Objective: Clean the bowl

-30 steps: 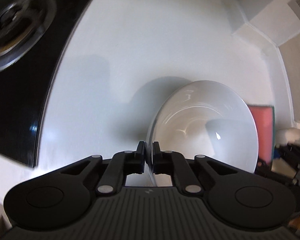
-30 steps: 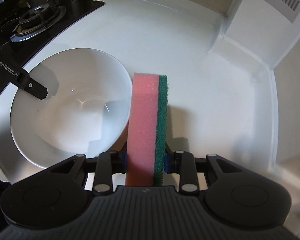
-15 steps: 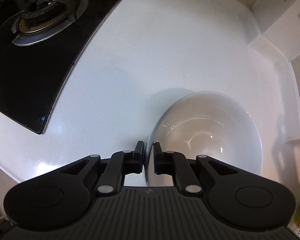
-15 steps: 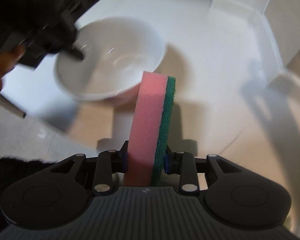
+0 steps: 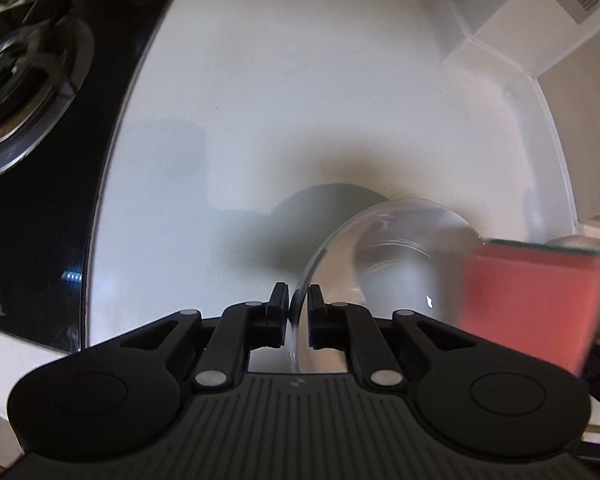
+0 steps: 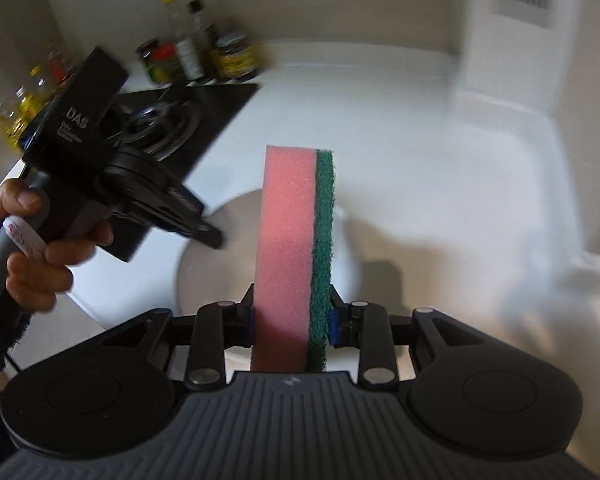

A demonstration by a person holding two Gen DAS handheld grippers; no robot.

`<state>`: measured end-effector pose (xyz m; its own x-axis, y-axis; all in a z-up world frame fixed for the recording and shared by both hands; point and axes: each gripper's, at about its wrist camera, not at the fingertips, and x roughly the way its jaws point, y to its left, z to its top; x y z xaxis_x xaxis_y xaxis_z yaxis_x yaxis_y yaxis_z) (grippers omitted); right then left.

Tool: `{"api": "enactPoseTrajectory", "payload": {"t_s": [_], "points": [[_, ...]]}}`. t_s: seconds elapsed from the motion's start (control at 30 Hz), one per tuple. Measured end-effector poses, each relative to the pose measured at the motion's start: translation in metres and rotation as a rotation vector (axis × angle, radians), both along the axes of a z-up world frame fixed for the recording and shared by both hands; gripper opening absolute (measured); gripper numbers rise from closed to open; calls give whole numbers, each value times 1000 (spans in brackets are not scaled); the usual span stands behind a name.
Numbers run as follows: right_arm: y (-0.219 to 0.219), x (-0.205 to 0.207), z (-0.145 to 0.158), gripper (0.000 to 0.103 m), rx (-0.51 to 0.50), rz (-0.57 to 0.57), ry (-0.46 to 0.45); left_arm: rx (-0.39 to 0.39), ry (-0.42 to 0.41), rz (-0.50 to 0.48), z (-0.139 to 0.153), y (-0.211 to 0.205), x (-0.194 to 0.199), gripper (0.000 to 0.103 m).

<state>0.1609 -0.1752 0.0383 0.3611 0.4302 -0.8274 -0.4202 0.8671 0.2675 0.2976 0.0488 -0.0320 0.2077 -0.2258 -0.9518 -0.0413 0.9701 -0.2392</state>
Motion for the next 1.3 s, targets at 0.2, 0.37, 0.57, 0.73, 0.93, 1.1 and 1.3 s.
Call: {"api": "enactPoseTrajectory", "payload": {"t_s": [0.2,0.37,0.57,0.73,0.93,1.1,1.3], "points": [[26,39,-44,27,-130,48,147,-34,-19,47,-5,7,-5,10],[68,21,-50,27,-372,319,7,-49,8,16,-4,9,13,9],[99,-21,-55,27,-590,701,-196,-29,41,-146,6,3,36,9],[90,-38,-55,27,-615,918,-270,51,-24,-386,20,-28,52,9],[74,-45,-57,27,-634,1228,-345,127,27,-690,13,-79,75,13],[58,-54,-57,26,-704,1490,-459,80,80,-575,4,-72,82,22],[38,-62,-65,27,-942,1640,-696,83,17,-291,4,-40,49,16]]}}
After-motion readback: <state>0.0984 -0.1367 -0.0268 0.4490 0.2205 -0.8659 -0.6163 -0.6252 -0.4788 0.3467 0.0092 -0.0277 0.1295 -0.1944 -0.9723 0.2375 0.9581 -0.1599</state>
